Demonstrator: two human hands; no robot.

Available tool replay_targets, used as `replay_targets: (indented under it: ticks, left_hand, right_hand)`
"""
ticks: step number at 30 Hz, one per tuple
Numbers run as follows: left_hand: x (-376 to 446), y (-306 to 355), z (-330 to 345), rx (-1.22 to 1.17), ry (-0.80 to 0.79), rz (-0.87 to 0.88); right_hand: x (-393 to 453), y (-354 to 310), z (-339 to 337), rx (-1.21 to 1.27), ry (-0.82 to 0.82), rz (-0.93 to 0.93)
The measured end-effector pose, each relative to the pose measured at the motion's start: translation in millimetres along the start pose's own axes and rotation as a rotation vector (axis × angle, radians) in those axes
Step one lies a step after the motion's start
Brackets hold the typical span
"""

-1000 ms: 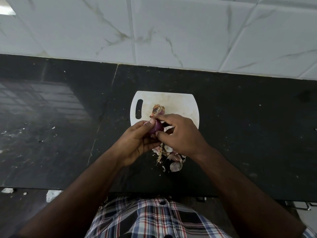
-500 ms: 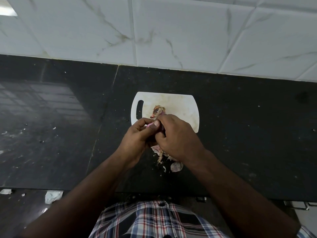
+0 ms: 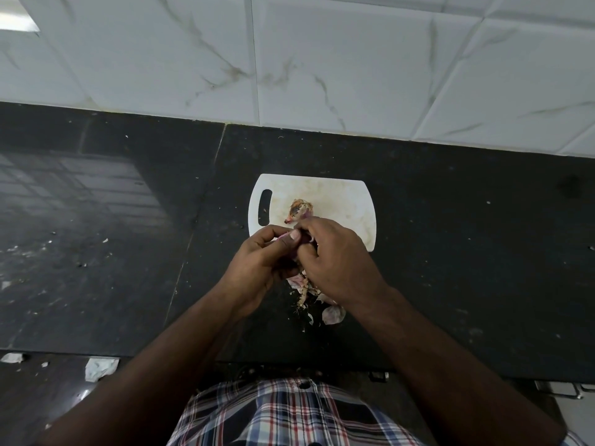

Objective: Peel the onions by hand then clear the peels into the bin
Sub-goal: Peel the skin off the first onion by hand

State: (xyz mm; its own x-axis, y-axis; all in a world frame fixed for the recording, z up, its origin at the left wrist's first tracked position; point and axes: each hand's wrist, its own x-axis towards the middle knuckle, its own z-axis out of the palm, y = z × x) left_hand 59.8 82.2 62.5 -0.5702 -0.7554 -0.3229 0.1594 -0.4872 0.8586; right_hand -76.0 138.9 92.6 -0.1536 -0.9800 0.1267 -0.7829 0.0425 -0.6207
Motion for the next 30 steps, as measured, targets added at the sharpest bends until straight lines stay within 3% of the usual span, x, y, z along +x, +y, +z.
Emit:
replay_targets:
  ticks: [5,11,14,17,26,30]
  left_hand:
    - [-2,-1,-6,-0.033,-0.043,-0.037]
    - [0,0,-14,-0.094,-0.106,-0.085]
    - [3,1,-17,-0.128,-0.073,-0.092]
    - [4,1,-22,-0.111,-0.037,-0.099]
    - [5,-2,-27,-0.051,-0.177,-0.032]
    - [3,1,-27,-0.037,-0.17,-0.025]
  right_hand:
    - [6,11,-10,0.112,0.111,0.09]
    - [9,28,-22,0.371,-0.017,0.179]
    - [11,34,-24,0.279,-0.009,0.191]
    - [8,40,-25,0.128,-0.137,0.211]
    - [7,26,-27,0.305,-0.232,0.209]
    - [6,26,-26,0.259,-0.176,0.128]
